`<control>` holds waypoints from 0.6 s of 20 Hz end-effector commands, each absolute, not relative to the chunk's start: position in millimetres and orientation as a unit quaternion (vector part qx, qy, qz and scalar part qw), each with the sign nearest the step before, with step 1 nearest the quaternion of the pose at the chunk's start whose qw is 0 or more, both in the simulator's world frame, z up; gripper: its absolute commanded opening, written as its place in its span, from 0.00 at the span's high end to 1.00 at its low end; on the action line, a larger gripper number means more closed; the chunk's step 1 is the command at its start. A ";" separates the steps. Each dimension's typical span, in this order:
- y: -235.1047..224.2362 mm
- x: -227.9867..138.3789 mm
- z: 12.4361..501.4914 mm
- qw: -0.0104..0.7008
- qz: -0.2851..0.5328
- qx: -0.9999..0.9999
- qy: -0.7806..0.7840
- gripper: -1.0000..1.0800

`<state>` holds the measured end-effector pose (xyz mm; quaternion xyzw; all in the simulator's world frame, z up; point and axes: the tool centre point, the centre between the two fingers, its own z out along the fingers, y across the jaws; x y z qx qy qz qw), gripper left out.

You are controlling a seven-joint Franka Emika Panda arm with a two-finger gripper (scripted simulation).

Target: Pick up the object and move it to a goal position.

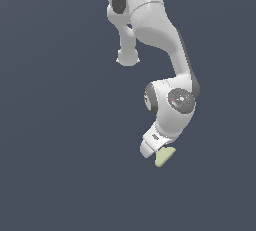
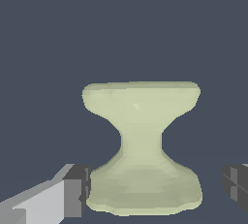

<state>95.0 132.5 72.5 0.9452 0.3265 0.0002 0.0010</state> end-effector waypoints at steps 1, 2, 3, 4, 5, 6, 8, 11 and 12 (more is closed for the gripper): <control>135.8 96.3 69.2 0.000 0.000 0.943 0.334 0.04; 136.4 96.4 68.6 0.000 0.000 0.942 0.335 0.04; 136.5 96.5 68.4 0.000 0.000 0.942 0.336 0.04; 135.9 95.8 69.0 0.000 0.000 0.943 0.334 0.04; 135.9 95.8 68.5 0.000 0.000 0.943 0.334 0.04; 135.8 95.8 67.3 0.000 0.000 0.943 0.334 0.04; 136.0 95.7 62.4 0.000 0.000 0.943 0.334 0.04; 136.2 95.5 49.0 0.000 0.000 0.942 0.335 0.04; 135.8 95.4 42.9 0.000 0.000 0.942 0.335 0.04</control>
